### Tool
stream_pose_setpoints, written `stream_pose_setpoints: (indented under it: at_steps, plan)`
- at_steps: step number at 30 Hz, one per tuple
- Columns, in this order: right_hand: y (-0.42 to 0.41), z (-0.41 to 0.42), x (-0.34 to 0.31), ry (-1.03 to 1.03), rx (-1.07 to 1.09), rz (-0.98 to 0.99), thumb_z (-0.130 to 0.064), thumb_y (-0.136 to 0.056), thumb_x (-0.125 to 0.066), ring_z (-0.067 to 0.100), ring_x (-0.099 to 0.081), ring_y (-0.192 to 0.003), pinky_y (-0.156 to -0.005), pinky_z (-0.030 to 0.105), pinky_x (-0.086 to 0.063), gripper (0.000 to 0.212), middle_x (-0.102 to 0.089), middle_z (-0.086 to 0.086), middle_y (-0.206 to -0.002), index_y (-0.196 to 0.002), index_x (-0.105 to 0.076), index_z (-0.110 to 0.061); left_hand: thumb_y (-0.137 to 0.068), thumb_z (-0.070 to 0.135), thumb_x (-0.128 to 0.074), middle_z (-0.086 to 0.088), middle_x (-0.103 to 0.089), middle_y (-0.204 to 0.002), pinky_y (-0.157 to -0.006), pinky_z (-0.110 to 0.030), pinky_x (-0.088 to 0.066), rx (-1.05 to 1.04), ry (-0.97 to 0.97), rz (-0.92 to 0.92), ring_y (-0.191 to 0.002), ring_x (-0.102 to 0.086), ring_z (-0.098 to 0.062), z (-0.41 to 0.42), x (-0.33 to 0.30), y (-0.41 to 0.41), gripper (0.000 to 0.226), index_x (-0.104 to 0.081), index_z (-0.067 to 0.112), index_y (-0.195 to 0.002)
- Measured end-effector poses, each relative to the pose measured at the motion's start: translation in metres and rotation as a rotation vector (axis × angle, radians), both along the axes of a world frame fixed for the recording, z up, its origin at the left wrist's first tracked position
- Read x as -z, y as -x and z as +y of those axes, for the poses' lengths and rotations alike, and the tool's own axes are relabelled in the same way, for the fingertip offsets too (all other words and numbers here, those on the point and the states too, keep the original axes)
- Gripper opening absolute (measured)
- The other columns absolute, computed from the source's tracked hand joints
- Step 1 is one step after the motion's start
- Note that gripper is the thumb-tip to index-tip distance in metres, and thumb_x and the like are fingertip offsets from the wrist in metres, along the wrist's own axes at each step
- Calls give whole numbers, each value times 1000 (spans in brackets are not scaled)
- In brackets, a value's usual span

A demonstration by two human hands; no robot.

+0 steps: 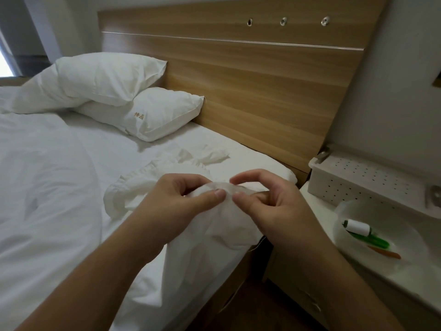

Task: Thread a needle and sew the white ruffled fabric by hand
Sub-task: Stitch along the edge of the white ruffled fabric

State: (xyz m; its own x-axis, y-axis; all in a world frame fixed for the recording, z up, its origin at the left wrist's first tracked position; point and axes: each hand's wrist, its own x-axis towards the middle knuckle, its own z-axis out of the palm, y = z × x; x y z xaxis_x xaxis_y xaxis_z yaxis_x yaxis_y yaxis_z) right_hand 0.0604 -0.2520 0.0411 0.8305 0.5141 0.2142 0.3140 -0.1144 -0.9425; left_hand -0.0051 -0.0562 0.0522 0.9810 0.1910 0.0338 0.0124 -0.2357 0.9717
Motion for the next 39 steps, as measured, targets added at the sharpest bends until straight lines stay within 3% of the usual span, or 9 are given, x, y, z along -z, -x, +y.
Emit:
stream_pose_setpoints:
  at_steps: [7, 10, 12, 17, 21, 23, 28, 31, 39]
  plan:
    - [-6, 6, 3, 28, 92, -56, -28, -97, -70, 33, -67, -68, -59, 45, -59, 10, -69, 14, -70, -91, -76, -23, -95, 21, -76, -10, -82, -96, -91, -52, -64, 116, -43, 41, -93, -79, -30, 5, 0, 1, 10, -84, 16, -99]
    - [-10, 4, 5, -26, 110, -8, -23, -97, -70, 6, -59, -51, -48, 18, -44, 12, -64, -6, -56, -88, -76, -18, -96, 19, -76, -12, -81, -99, -93, -53, -62, 143, -44, 64, -96, -79, -32, 8, 0, 1, 11, -84, 16, -101]
    - [-12, 5, 7, -23, 137, -31, -23, -96, -72, 2, -59, -55, -53, 13, -44, 11, -66, -8, -60, -86, -77, -19, -96, 16, -76, -13, -81, -100, -94, -54, -62, 164, -45, 77, -98, -78, -34, 8, -1, 2, 10, -84, 16, -102]
    - [-13, 7, 9, 45, 199, -105, -27, -97, -70, 3, -67, -75, -61, 12, -50, 11, -71, -11, -74, -88, -76, -23, -95, 6, -71, -14, -81, -100, -95, -56, -61, 181, -55, 89, -98, -78, -37, 7, -1, 2, 17, -84, 15, -102]
    - [-12, 4, 8, 17, 225, -128, -25, -100, -67, 19, -56, -55, -47, 21, -44, 8, -61, 1, -59, -95, -72, -25, -95, 6, -72, -14, -81, -100, -97, -60, -60, 138, -60, 102, -98, -78, -37, 5, -1, 3, 16, -84, 15, -101]
    - [-9, 1, 5, -61, 202, -119, -21, -99, -67, 10, -42, -44, -43, 19, -37, 5, -49, -2, -50, -97, -70, -24, -96, 8, -72, -13, -81, -99, -95, -60, -61, 116, -69, 103, -96, -78, -35, 5, -2, 2, 16, -84, 17, -99]
    - [2, -1, 0, -38, 74, -280, -30, -92, -75, 20, -46, -50, -46, 26, -38, 9, -54, 4, -57, -88, -73, -22, -96, 9, -70, -15, -80, -97, -93, -61, -61, 120, -72, 80, -96, -77, -37, 4, -3, 2, 16, -84, 16, -98]
    - [1, 3, 3, 64, 81, -348, -32, -89, -78, 11, -41, -47, -45, 21, -34, 10, -49, 0, -54, -87, -73, -24, -97, 6, -67, -12, -80, -95, -91, -57, -63, 120, -92, 69, -94, -77, -33, 3, -4, 2, 21, -84, 18, -97]
    - [-6, -4, -1, -23, 87, -165, -17, -96, -70, 13, -41, -49, -47, 22, -36, 8, -50, 17, -58, -88, -70, -14, -85, 13, -72, -18, -79, -97, -95, -63, -59, 111, -45, 70, -97, -76, -42, 4, -3, 2, 16, -83, 14, -96]
